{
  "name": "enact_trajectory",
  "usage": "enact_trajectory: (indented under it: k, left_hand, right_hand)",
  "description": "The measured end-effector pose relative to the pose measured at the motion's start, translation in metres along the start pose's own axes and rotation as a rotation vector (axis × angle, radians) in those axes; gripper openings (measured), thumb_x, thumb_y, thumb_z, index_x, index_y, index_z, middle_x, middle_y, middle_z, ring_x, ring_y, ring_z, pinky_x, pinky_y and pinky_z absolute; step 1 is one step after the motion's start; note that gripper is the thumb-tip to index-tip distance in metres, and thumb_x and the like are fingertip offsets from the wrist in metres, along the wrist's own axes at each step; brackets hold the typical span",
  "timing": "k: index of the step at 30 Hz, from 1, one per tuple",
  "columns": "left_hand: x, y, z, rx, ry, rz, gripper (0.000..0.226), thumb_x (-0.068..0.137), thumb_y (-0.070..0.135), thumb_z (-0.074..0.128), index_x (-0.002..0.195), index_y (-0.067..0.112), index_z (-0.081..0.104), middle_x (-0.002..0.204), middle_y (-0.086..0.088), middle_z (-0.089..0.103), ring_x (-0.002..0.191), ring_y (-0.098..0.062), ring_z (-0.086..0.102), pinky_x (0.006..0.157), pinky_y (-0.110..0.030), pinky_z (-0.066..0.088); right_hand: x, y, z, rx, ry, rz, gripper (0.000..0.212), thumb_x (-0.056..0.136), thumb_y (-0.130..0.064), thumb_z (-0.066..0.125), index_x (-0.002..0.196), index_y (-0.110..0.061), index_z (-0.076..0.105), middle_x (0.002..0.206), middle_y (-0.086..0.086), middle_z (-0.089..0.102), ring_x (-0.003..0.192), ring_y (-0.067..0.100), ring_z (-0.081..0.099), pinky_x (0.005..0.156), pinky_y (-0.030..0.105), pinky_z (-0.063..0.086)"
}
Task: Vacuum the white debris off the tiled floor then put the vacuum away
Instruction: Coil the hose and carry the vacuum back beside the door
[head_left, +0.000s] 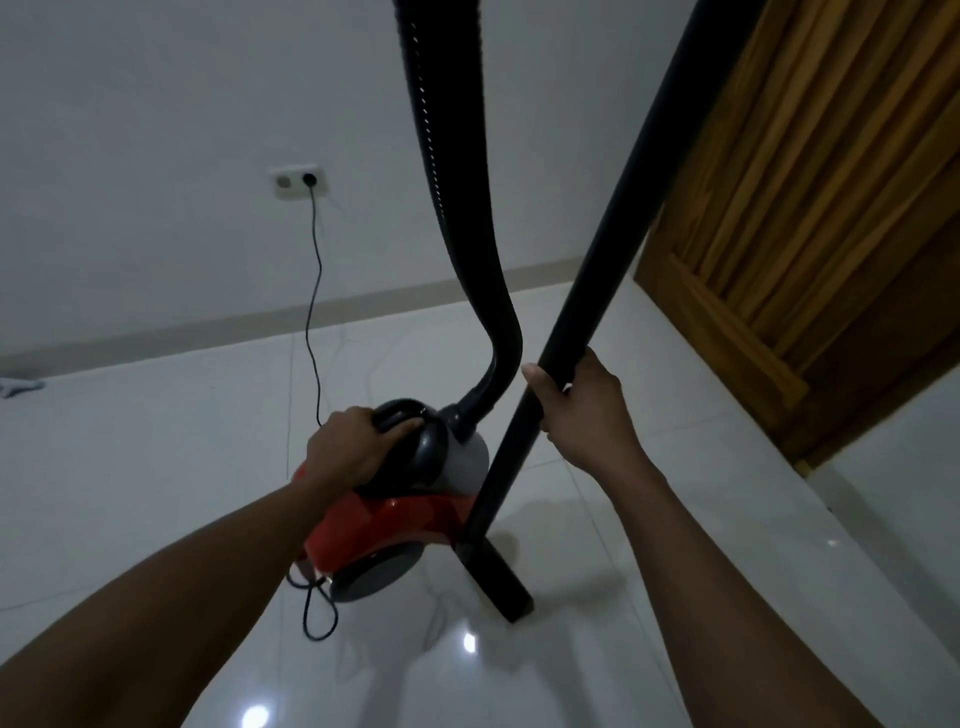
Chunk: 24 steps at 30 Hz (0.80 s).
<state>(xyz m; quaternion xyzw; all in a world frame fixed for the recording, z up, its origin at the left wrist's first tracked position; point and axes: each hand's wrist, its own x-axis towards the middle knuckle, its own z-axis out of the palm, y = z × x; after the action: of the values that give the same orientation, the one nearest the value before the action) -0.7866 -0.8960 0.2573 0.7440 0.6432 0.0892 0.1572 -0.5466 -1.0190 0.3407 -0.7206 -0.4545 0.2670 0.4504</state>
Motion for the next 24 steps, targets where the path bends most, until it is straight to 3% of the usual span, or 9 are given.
enact_trajectory:
  k: [3,6,12,17,21,24]
  left_hand:
    - [0.009,0.05,-0.061,-0.025,-0.046,0.001,0.069,0.069,0.089,0.045,0.077,0.022,0.06,0.071,-0.002,0.063,0.065,-0.022,0.063,0.06,-0.031,0.053]
    - [0.022,0.088,-0.118,-0.059,-0.096,-0.003,0.072,0.067,0.09,0.045,0.08,0.022,0.062,0.074,-0.002,0.064,0.066,-0.023,0.064,0.063,-0.033,0.055]
    - [0.076,0.139,-0.2,-0.112,-0.144,0.015,0.075,0.068,0.088,0.048,0.088,0.019,0.067,0.077,-0.005,0.068,0.069,-0.025,0.066,0.065,-0.033,0.056]
    - [0.149,0.17,-0.232,-0.11,-0.21,0.03,0.066,0.07,0.085,0.052,0.085,0.021,0.062,0.079,-0.005,0.067,0.07,-0.025,0.065,0.066,-0.034,0.056]
    - [0.213,0.186,-0.245,-0.078,-0.228,0.091,0.066,0.071,0.083,0.053,0.087,0.02,0.064,0.075,-0.002,0.063,0.067,-0.023,0.062,0.062,-0.031,0.051]
    - [0.272,0.212,-0.247,-0.076,-0.262,0.133,0.064,0.074,0.079,0.056,0.103,0.024,0.069,0.081,-0.004,0.067,0.071,-0.023,0.064,0.063,-0.03,0.05]
  right_hand:
    - [0.019,-0.052,-0.031,0.022,-0.016,0.055,0.037,0.098,-0.046,0.061,0.121,-0.018,0.054,0.095,0.001,0.069,0.08,0.018,0.071,0.071,0.038,0.061]
    - [0.035,-0.103,-0.063,0.038,-0.011,0.107,0.035,0.099,-0.042,0.062,0.122,-0.018,0.053,0.094,-0.001,0.068,0.081,0.016,0.071,0.072,0.036,0.061]
    - [0.108,-0.183,-0.109,-0.01,0.039,0.144,0.036,0.098,-0.044,0.062,0.119,-0.016,0.055,0.096,0.005,0.07,0.082,0.02,0.071,0.062,0.028,0.055]
    - [0.181,-0.203,-0.118,-0.034,0.09,0.178,0.034,0.098,-0.044,0.063,0.117,-0.017,0.053,0.093,0.006,0.07,0.078,0.02,0.071,0.057,0.027,0.053]
    - [0.244,-0.203,-0.124,-0.02,0.147,0.184,0.039,0.098,-0.044,0.062,0.118,-0.011,0.056,0.098,0.007,0.07,0.085,0.023,0.072,0.069,0.037,0.06]
    - [0.304,-0.197,-0.135,0.001,0.189,0.201,0.045,0.099,-0.042,0.063,0.119,-0.002,0.059,0.095,0.009,0.07,0.083,0.025,0.071,0.06,0.022,0.051]
